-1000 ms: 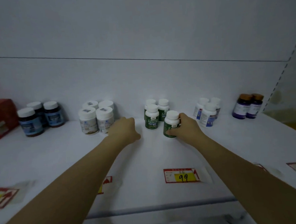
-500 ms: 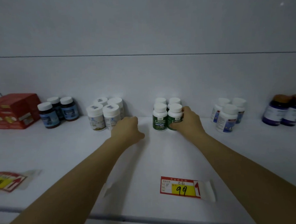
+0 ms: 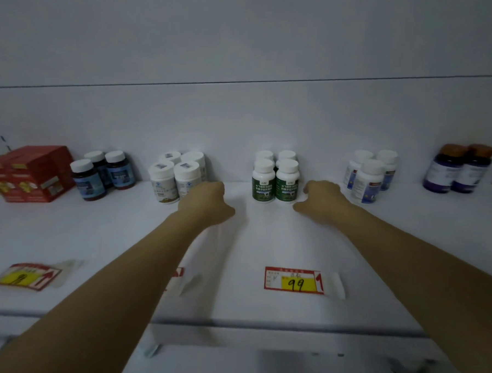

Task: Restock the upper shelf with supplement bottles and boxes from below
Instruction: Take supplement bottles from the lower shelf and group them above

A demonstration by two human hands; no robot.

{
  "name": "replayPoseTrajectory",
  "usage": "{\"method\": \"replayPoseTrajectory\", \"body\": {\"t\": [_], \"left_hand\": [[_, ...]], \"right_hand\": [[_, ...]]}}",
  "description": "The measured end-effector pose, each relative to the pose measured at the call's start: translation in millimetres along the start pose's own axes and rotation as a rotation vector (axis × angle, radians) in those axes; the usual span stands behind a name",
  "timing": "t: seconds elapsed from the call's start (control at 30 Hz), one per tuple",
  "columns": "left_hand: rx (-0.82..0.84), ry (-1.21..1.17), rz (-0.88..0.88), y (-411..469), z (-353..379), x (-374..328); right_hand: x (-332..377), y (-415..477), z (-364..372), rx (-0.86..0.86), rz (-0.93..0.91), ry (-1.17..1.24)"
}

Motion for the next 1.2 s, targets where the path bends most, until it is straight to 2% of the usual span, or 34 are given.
{"method": "replayPoseTrajectory", "body": {"t": [0.2, 0.33, 0.67, 0.93, 1.2], "left_hand": [[0.029, -0.019, 0.066, -48, -27, 4], [0.007, -0.042, 0.115, -93, -47, 15], [0.044, -0.061, 0.277, -236, -50, 37], [0.172, -0.127, 0.349, -326, -7, 8], [0.258, -0.126, 0.346, -364, 51, -47]], "right_hand": [[2, -55, -21, 0.124, -0.025, -0.243], [15, -111, -42, 0.090, -0.001, -0.277], [21, -302, -53, 0.002, 0.090, -0.117], [-32, -422, -29, 0.071, 0.229, -0.044], [-114, -467, -10, 0.119, 0.261, -0.052]]}}
Point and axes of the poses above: each hand's wrist, its own y-axis towards the middle knuckle, its own z-axis out of the palm, x = y × z, the point moved 10 cm from there along y, towards the middle knuckle, and after that the axes turned 9 degrees about -x, right-handed, at the moved point
